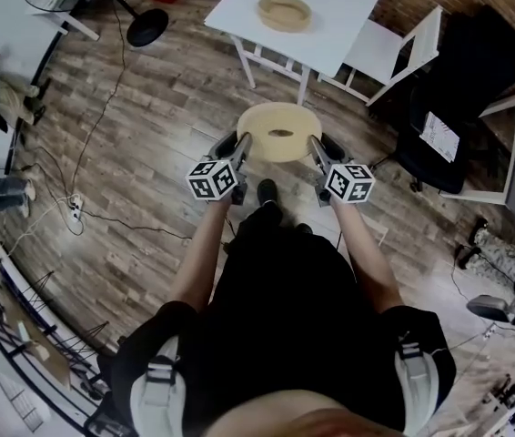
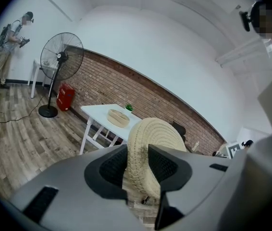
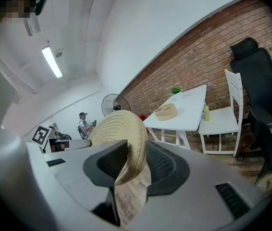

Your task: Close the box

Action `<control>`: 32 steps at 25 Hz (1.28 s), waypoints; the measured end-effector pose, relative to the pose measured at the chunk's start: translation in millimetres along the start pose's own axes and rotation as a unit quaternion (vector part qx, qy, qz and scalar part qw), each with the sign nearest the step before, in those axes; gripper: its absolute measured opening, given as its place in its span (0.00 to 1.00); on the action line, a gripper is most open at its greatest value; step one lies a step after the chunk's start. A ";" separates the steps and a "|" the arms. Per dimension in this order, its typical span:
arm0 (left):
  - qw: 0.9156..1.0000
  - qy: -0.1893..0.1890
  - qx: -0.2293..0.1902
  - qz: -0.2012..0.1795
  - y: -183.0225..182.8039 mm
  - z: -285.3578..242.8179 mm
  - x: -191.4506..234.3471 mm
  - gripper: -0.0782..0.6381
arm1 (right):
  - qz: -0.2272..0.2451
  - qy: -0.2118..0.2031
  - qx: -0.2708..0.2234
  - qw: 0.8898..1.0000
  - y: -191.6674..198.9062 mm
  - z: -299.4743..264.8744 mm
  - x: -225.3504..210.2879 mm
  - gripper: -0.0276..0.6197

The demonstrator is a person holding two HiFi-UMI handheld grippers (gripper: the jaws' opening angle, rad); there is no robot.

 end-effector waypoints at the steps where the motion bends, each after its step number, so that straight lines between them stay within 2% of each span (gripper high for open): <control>1: 1.000 0.002 0.002 0.000 -4.7 -6.9 3.6 0.31 | -0.002 0.003 0.000 1.000 -2.4 -6.6 -3.1 0.23; 7: 1.000 0.015 0.008 -0.007 -34.6 -42.2 17.7 0.31 | -0.009 0.018 -0.005 1.000 -20.4 -38.7 -18.9 0.23; 15: 1.000 0.022 0.011 -0.007 -54.6 -72.5 41.4 0.31 | -0.009 0.032 -0.009 0.999 -26.6 -73.8 -29.0 0.23; 23: 0.999 0.039 0.011 -0.018 -78.4 -85.6 60.8 0.31 | -0.004 0.043 -0.024 0.999 -35.7 -100.9 -24.5 0.23; 32: 0.999 0.042 0.011 -0.024 -88.6 -91.6 72.9 0.31 | -0.009 0.044 -0.026 0.999 -34.3 -115.9 -23.6 0.23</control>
Point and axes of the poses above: the fingertips, and each gripper's own axes: z backward along the fingers, x to its left, y out of its underside, the point moved 9 cm from there along z, backward along the fingers, and after that the axes turned 15 degrees about -y, right-handed, at the moved point
